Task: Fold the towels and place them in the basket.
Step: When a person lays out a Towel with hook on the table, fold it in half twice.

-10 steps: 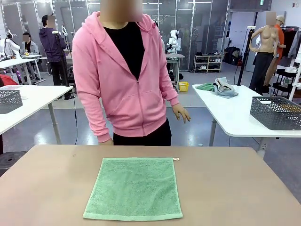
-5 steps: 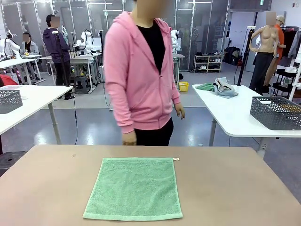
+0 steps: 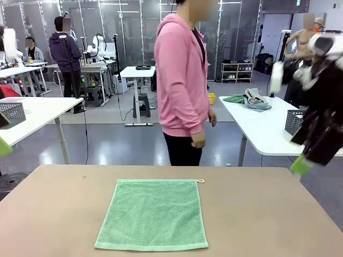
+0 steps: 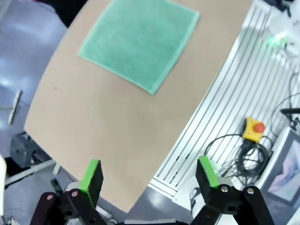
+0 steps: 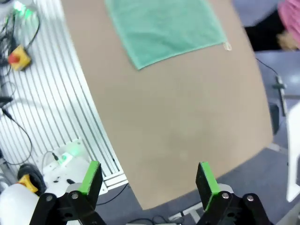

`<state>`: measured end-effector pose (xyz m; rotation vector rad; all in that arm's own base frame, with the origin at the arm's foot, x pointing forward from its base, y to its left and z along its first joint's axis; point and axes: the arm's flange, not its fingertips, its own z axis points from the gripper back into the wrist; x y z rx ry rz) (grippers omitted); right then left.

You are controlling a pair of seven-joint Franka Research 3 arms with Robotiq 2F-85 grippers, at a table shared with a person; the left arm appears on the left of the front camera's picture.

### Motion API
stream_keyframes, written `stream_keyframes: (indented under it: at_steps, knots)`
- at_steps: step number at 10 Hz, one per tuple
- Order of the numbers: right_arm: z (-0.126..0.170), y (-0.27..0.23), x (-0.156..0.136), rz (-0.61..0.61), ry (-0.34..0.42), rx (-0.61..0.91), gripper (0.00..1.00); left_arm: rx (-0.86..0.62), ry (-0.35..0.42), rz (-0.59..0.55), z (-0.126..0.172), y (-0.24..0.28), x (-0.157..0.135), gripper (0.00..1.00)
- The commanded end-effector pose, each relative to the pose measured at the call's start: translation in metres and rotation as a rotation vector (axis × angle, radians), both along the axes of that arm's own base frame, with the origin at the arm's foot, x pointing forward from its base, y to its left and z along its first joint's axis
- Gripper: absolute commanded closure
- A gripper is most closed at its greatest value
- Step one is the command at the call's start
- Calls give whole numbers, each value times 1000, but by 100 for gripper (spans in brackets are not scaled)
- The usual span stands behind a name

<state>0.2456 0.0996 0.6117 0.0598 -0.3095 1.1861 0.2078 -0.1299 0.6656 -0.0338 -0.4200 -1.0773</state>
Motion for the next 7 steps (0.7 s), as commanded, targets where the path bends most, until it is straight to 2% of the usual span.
stream_keyframes:
  at_steps: [1, 3, 4, 7]
  knots:
    - [-29, 10, 10, 94, 1, -19, 0, 11, 5, -55, -34, 0, 15, 0]
    - [-62, 32, 12, 143, -19, -49, 0, 88, 12, -115, -77, -13, 31, 0]
    - [-73, 38, 13, 150, -23, -62, 0, 107, 19, -126, -89, -16, 35, 0]
    - [-84, 47, 14, 139, -7, -76, 0, 132, 41, -139, -99, -18, 41, 0]
